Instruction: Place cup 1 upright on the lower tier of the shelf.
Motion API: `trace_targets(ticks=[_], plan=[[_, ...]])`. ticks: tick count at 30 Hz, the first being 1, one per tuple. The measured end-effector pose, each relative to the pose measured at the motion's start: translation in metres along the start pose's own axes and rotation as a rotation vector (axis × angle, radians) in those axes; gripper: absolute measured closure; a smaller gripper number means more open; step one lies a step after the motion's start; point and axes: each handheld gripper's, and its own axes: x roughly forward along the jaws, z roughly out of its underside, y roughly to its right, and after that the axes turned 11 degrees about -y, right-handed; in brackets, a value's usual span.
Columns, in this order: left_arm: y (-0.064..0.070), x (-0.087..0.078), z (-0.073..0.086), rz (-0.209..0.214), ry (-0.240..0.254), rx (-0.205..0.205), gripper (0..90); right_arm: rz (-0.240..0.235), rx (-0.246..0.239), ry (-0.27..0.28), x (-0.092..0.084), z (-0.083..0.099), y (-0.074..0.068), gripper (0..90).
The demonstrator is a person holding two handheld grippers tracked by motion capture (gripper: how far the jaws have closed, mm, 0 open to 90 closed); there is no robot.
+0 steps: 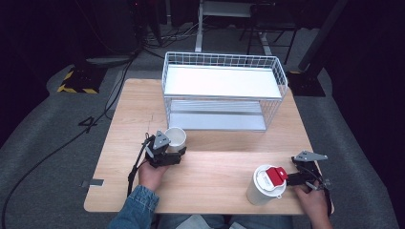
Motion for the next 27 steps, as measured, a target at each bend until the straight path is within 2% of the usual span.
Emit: trace_targets(ticks=[5,12,13,17,20,24,27], plan=[[0.005,-0.009,-0.010,0.007,0.019,0.004,22.0,0.001,0.004,-0.001,0.000,0.000,0.000,0.7],[0.010,-0.014,-0.022,0.006,0.018,0.018,22.0,0.004,0.006,-0.001,0.000,0.000,0.000,0.7],[0.011,-0.014,-0.024,0.010,0.018,0.011,22.0,0.004,0.007,-0.001,0.000,0.000,0.000,0.7],[0.013,-0.013,-0.033,0.011,0.011,0.024,22.0,0.004,0.006,-0.001,0.000,0.000,0.000,0.7],[0.015,-0.012,-0.040,0.024,0.016,0.013,22.0,0.004,0.006,-0.001,0.000,0.000,0.000,0.7],[0.018,-0.009,-0.051,0.023,0.019,0.031,22.0,0.004,0.006,0.000,0.000,0.000,0.000,0.7],[0.020,-0.006,-0.059,0.038,0.017,0.037,22.0,0.005,0.006,0.000,0.000,0.000,0.000,0.7]])
